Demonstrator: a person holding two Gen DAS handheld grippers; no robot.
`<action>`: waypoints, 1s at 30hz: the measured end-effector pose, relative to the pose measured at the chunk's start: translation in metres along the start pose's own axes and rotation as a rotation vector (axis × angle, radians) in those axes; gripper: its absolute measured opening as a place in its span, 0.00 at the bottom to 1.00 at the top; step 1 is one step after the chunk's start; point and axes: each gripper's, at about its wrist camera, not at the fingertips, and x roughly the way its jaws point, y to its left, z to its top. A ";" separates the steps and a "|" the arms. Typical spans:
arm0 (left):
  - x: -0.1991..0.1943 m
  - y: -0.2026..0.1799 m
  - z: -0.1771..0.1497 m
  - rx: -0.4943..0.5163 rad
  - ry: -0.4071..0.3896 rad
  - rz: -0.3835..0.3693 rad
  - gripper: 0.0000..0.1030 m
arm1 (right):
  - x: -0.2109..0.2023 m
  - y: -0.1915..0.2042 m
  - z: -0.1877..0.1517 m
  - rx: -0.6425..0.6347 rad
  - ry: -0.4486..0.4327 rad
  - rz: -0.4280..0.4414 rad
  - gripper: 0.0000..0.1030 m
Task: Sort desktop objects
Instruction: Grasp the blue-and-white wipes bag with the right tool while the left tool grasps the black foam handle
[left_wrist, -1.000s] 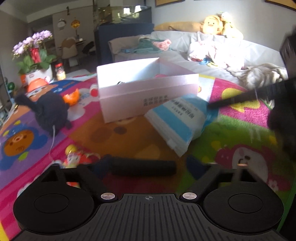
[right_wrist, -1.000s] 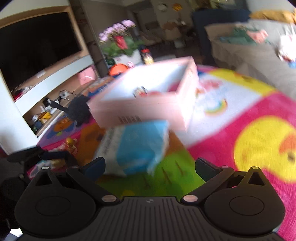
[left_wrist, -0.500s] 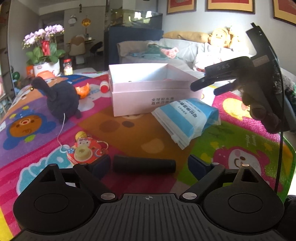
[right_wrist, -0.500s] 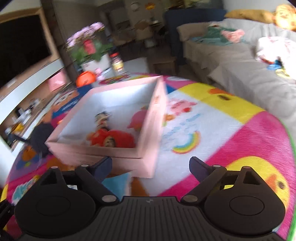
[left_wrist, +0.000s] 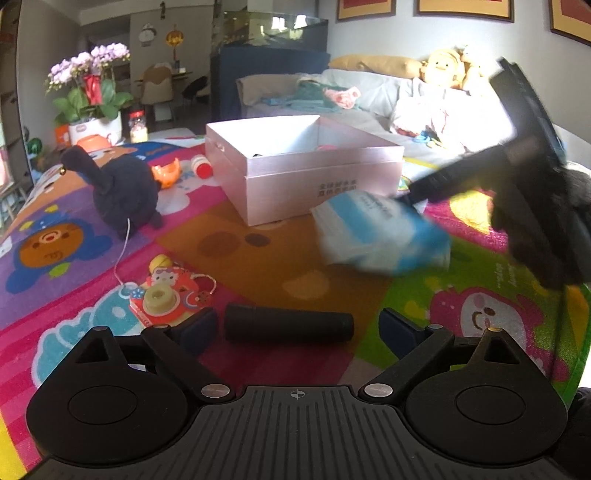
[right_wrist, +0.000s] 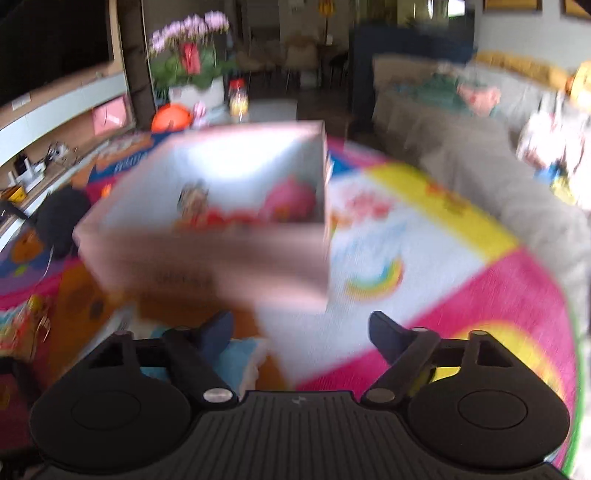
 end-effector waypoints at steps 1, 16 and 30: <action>0.000 0.000 0.000 0.002 0.000 0.000 0.96 | -0.002 0.000 -0.006 0.006 0.044 0.054 0.79; 0.001 -0.007 0.000 0.042 0.017 0.018 0.97 | -0.025 0.075 -0.024 -0.092 0.126 0.451 0.70; 0.016 -0.024 0.009 0.078 0.066 0.076 0.87 | -0.061 0.018 -0.050 -0.074 0.073 0.292 0.58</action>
